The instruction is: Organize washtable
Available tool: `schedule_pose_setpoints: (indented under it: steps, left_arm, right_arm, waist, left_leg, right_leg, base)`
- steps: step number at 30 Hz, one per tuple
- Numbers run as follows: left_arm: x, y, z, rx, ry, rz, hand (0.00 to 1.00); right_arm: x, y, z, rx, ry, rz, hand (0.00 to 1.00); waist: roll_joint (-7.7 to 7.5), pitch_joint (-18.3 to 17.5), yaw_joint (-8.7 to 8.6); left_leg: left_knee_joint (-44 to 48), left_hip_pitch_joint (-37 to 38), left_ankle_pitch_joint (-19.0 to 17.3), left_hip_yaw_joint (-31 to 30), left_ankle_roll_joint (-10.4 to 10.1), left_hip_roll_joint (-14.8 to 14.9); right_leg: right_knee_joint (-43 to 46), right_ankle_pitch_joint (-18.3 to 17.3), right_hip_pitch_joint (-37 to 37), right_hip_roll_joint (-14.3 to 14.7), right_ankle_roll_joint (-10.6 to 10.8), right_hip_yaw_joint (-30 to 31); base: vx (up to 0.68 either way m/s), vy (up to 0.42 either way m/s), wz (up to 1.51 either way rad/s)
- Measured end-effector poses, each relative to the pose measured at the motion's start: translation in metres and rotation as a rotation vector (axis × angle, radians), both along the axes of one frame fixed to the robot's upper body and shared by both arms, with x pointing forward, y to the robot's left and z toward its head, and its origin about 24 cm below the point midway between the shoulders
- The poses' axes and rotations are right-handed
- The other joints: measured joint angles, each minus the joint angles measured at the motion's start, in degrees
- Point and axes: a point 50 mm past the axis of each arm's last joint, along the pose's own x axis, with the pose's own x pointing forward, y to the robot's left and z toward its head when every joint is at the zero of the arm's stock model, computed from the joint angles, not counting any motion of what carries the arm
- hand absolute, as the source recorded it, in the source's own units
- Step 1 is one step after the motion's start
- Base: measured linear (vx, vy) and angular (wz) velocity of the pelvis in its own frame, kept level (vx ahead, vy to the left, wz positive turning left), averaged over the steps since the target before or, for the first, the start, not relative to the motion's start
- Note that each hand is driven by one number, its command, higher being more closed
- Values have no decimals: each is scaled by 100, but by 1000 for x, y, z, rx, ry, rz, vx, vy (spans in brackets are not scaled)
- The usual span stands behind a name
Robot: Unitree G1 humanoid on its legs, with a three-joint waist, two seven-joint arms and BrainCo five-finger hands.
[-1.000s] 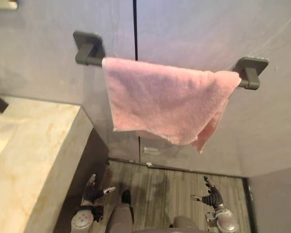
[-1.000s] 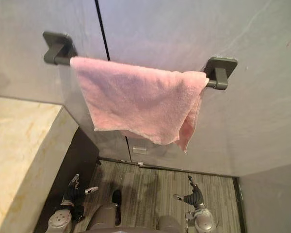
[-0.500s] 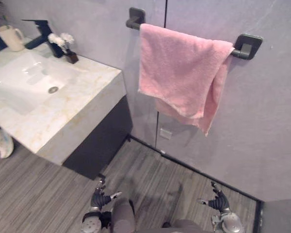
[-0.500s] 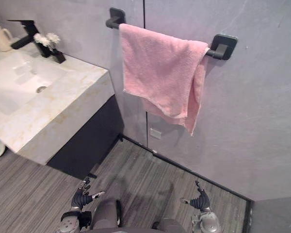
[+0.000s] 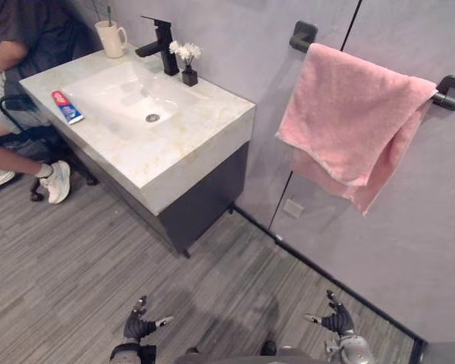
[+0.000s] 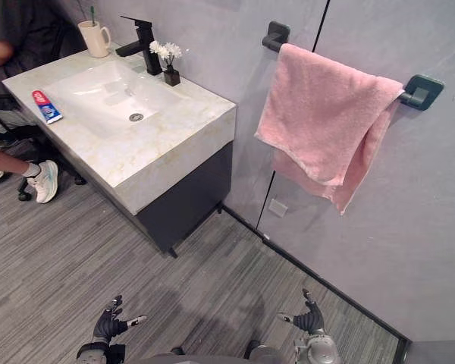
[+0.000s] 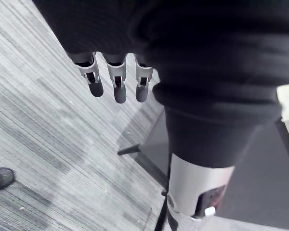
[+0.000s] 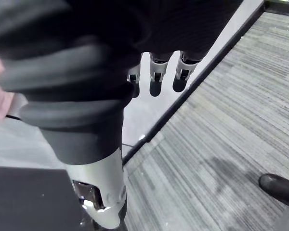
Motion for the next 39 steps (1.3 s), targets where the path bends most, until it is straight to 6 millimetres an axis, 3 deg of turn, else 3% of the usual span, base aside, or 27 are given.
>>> schedule_pose_setpoints:
  steps: [1,3,4,6,7,8,9,10,11,12,15,18,19,20,21,22,25,26,29,31,33,34,35,36,37,38,39]
  left_arm:
    - [2,2,1,2,-11,13,0]
    - [6,4,3,-3,-36,55,0]
    - [9,4,4,-2,-48,62,0]
    - [12,3,6,-25,-76,106,0]
    - [12,2,5,-31,-80,124,0]
    - [10,0,4,-48,-84,163,0]
    - [2,-2,1,-59,-70,190,0]
    - [-1,-2,0,-61,-63,197,0]
    - [-9,0,-1,-55,-41,211,0]
    - [-11,3,-1,-45,-40,221,0]
    - [-22,21,-1,-10,-5,265,0]
    - [-32,15,-6,-33,25,287,0]
    - [-39,11,-8,-42,39,293,0]
    - [-39,10,-8,-43,39,291,0]
    - [-33,15,-5,-28,19,279,0]
    - [-27,18,-3,-19,4,270,0]
    - [-19,19,-1,-5,-7,239,0]
    - [-17,17,-1,-5,-6,224,0]
    - [-6,7,-2,-24,-13,171,0]
    - [2,2,-2,-40,-27,138,0]
    - [7,-3,-2,-49,-35,114,0]
    - [5,-3,-2,-48,-31,112,0]
    - [3,-3,-2,-44,-26,110,0]
    - [3,-5,-3,-51,-23,113,0]
    - [3,-10,-4,-65,-27,116,0]
    - [2,-15,-5,-76,-26,114,0]
    - [0,-20,-6,-89,-27,121,0]
  right_arm:
    - [-2,1,-1,2,8,11,0]
    - [-2,4,-1,7,10,23,0]
    - [-1,5,-1,8,9,24,0]
    - [0,3,-1,5,3,15,0]
    - [-1,3,-1,6,4,10,0]
    - [-1,0,-2,-5,13,1,0]
    - [5,-4,0,-23,1,3,0]
    - [8,-6,1,-28,-4,6,0]
    - [16,-5,3,-32,-20,9,0]
    - [21,-2,4,-25,-32,12,0]
    - [51,33,11,35,-107,78,0]
    - [62,47,15,50,-133,137,0]
    - [62,48,17,43,-141,159,0]
    - [62,48,20,39,-153,164,0]
    - [57,48,20,42,-156,173,0]
    - [55,51,20,48,-153,187,0]
    - [46,56,15,56,-126,214,0]
    - [45,57,15,56,-123,222,0]
    - [42,57,14,58,-114,233,0]
    - [40,57,13,64,-106,240,0]
    - [33,54,14,72,-112,227,0]
    - [32,54,15,72,-118,226,0]
    - [27,54,14,74,-110,222,0]
    - [26,52,14,70,-107,221,0]
    - [27,50,16,61,-115,222,0]
    - [29,49,18,57,-129,221,0]
    - [31,49,21,57,-145,220,0]
  waist:
    - [-62,-21,-1]
    - [15,22,22]
    - [-59,24,56]
    - [-62,81,62]
    - [-111,125,44]
    - [10,173,48]
    - [-7,224,60]
    - [19,222,70]
    - [40,245,39]
    - [26,268,56]
    - [-354,437,249]
    - [-349,490,405]
    - [-294,504,384]
    - [-256,519,338]
    - [-159,568,173]
    - [-135,648,110]
    - [-255,820,82]
    - [-255,819,73]
    - [-198,846,-3]
    - [-198,835,-89]
    - [-214,771,-212]
    - [-208,715,-263]
    - [-276,619,-332]
    - [-259,593,-339]
    - [-100,548,-314]
    - [20,557,-299]
    - [120,570,-259]
  left_leg:
    - [-22,-126,65,-196,22,-73]
    - [-166,-359,302,-571,104,-184]
    - [-242,-448,369,-630,174,-211]
    - [-381,-709,235,329,685,-146]
    - [-394,-726,232,702,703,-95]
    - [-364,-742,277,1575,763,52]
    - [-261,-752,430,2423,905,145]
    - [-234,-739,539,2642,891,159]
    - [-129,-740,814,2708,624,80]
    - [-128,-731,791,2570,657,-10]
    - [268,-857,451,2207,764,-254]
    - [1095,-1055,-261,2000,804,-302]
    - [1259,-1055,-533,1769,838,-433]
    - [1255,-1046,-576,1600,877,-503]
    - [1249,-1032,-669,1232,960,-531]
    - [1242,-1009,-705,966,1018,-574]
    - [1200,-481,-914,674,1084,-755]
    - [1220,-399,-984,626,1076,-755]
    - [1211,-80,-1165,446,913,-679]
    - [1054,183,-1258,372,744,-652]
    - [909,576,-1448,316,411,-591]
    - [952,642,-1524,312,279,-541]
    - [1348,673,-1602,305,126,-482]
    - [1921,588,-1646,373,-26,-294]
    - [2617,393,-1597,440,-155,-33]
    - [3390,194,-1350,530,-307,232]
    - [4376,-92,-792,661,-195,548]
  right_leg:
    - [2,-17,7,-43,13,-239]
    - [12,-60,1,-138,45,-740]
    - [31,-87,6,-188,83,-948]
    - [66,-96,110,-466,144,-1845]
    - [110,-51,152,-578,182,-2062]
    - [262,-63,258,-736,200,-2464]
    - [453,-124,341,-896,292,-2774]
    - [516,-133,373,-957,314,-2836]
    - [582,-144,556,-1087,337,-3021]
    - [603,-134,624,-1163,327,-3030]
    - [597,-95,873,-1394,391,-2887]
    - [1063,-21,993,-1714,509,-2745]
    - [2236,83,712,-2202,239,-2141]
    - [2777,240,425,-2324,-210,-1595]
    - [3604,36,-156,-2063,-231,-183]
    - [4024,-502,-536,-1618,17,669]
    - [4226,-1397,-1333,-982,-61,1275]
    - [4018,-1431,-1476,-868,-26,1237]
    - [2812,-1350,-1973,-479,85,967]
    - [1757,-855,-2126,-344,46,822]
    - [1362,-307,-2305,-263,-206,831]
    - [1450,-269,-2316,-259,-265,796]
    - [1651,102,-2305,-230,-512,775]
    - [1878,168,-2236,-153,-608,813]
    - [1949,4,-2102,19,-680,794]
    - [1960,-179,-1935,199,-784,831]
    - [1925,-364,-1665,402,-895,999]
  base:
    - [-132,44,91]
    - [-85,13,121]
    - [-67,33,166]
    - [-7,69,204]
    - [103,164,212]
    - [143,251,189]
    - [156,248,169]
    - [194,231,159]
    - [204,203,121]
    - [185,178,124]
    - [157,137,77]
    - [110,160,32]
    - [151,280,67]
    - [196,252,117]
    - [173,112,134]
    - [186,68,131]
    - [291,75,82]
    - [311,50,37]
    - [373,-22,32]
    - [376,-70,25]
    - [479,-143,32]
    - [538,-215,52]
    - [558,-281,36]
    - [594,-265,10]
    - [619,-243,-34]
    - [662,-205,-75]
    - [643,-210,-93]
